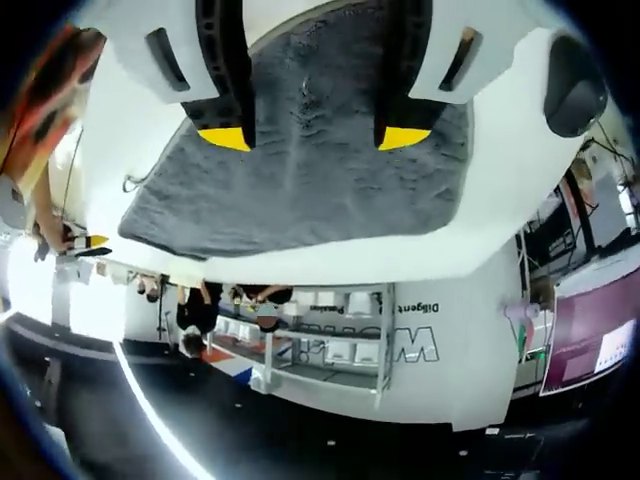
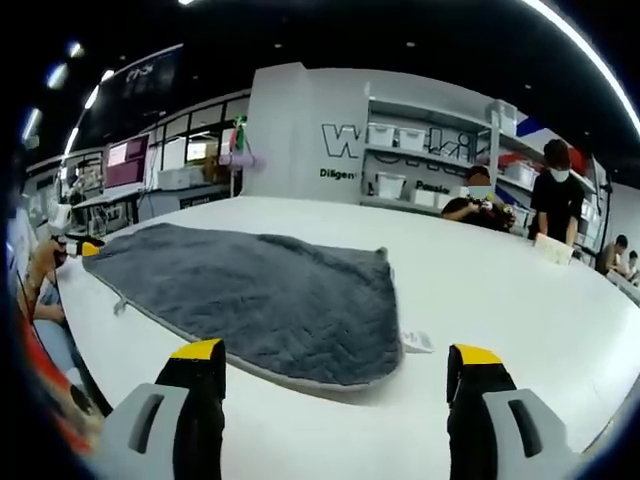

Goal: Fold the towel on the table until its edges align and the towel forms a compact rectangular stack.

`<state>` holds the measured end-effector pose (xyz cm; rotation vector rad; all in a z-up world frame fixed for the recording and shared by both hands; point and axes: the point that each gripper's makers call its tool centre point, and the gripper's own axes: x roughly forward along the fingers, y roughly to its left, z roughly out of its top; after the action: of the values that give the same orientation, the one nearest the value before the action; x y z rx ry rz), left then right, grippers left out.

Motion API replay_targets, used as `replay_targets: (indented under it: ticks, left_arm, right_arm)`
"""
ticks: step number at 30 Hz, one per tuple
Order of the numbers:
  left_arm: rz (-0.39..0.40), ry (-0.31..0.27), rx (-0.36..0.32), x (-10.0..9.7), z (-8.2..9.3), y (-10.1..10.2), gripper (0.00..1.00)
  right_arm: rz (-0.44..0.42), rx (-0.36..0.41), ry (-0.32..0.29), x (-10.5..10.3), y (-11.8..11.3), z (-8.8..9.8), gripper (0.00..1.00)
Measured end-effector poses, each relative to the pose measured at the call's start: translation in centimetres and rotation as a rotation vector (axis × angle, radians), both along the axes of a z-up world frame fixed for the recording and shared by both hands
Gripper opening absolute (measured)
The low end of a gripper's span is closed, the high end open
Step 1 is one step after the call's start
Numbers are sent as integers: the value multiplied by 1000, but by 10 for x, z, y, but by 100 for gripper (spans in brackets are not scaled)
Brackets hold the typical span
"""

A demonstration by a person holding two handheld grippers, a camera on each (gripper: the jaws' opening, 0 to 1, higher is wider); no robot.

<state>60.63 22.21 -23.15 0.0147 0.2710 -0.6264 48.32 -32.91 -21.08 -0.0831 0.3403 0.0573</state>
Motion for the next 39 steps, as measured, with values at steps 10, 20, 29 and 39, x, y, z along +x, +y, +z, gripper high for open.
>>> replay_targets:
  ticks: [10,20,29,39]
  left_arm:
    - [105,-66,-61,4,14,12,89]
    - [143,-46,-56,0,5,17,94]
    - [143,-42,-55,-5,1,16,94]
    - [152,-40,-81,-7,-1,18,93]
  right_arm:
    - [150,6,-7,34,40,22,88]
    - [383,10,52,78,117,16,78]
    - [531,-11,173,103,164,-23,43]
    - [628,-52,267,102,187,-53,22]
